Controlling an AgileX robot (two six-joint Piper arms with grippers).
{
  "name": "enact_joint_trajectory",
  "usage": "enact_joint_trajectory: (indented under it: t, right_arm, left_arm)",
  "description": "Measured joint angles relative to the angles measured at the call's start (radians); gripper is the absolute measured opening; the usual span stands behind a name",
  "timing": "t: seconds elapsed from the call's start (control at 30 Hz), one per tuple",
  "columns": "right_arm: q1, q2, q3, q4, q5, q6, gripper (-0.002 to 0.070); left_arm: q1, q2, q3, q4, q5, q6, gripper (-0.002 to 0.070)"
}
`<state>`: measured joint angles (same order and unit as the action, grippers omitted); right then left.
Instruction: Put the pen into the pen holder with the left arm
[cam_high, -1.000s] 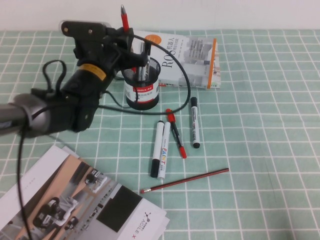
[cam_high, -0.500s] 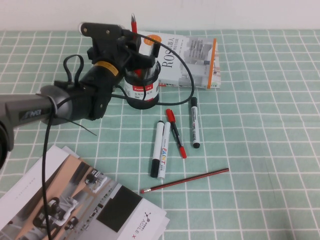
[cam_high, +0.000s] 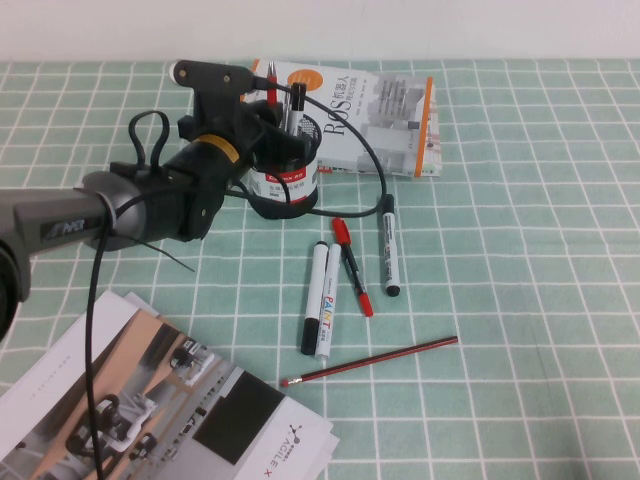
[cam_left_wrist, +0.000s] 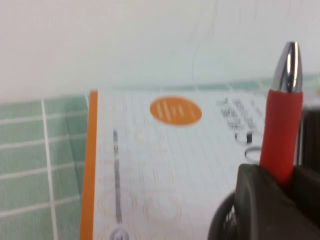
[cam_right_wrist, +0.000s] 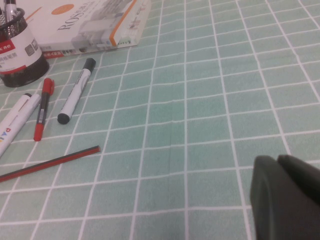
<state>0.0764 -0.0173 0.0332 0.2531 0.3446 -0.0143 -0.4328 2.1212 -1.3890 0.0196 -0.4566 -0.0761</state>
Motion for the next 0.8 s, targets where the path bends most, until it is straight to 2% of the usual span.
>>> enact_joint_trajectory:
  t: [0.1, 0.23, 0.3, 0.47, 0.53, 0.63, 0.7, 0.8]
  right_arm:
    - [0.000, 0.000, 0.000, 0.000, 0.000, 0.000, -0.0020]
    - [0.000, 0.000, 0.000, 0.000, 0.000, 0.000, -0.0020]
    - [0.000, 0.000, 0.000, 0.000, 0.000, 0.000, -0.0020]
    - [0.000, 0.000, 0.000, 0.000, 0.000, 0.000, -0.0020]
    - [0.000, 0.000, 0.000, 0.000, 0.000, 0.000, -0.0020]
    - [0.000, 0.000, 0.000, 0.000, 0.000, 0.000, -0.0020]
    - [0.000, 0.000, 0.000, 0.000, 0.000, 0.000, -0.0020]
    - [0.000, 0.000, 0.000, 0.000, 0.000, 0.000, -0.0020]
  left_arm:
    - [0.000, 0.000, -0.002, 0.026, 0.027, 0.000, 0.0113]
    - [0.000, 0.000, -0.007, 0.040, 0.041, 0.000, 0.0262]
    - [0.000, -0.009, -0.007, 0.036, 0.060, 0.000, 0.0314]
    - [0.000, -0.081, -0.007, 0.025, 0.198, 0.000, 0.0348]
    - [0.000, -0.135, -0.004, 0.022, 0.291, -0.004, 0.0322]
    - [0.000, -0.260, 0.028, 0.021, 0.432, -0.006, 0.0182]
    - [0.000, -0.347, 0.072, 0.021, 0.473, -0.006, 0.0085]
    - [0.000, -0.487, 0.182, 0.021, 0.457, -0.006, 0.0025]
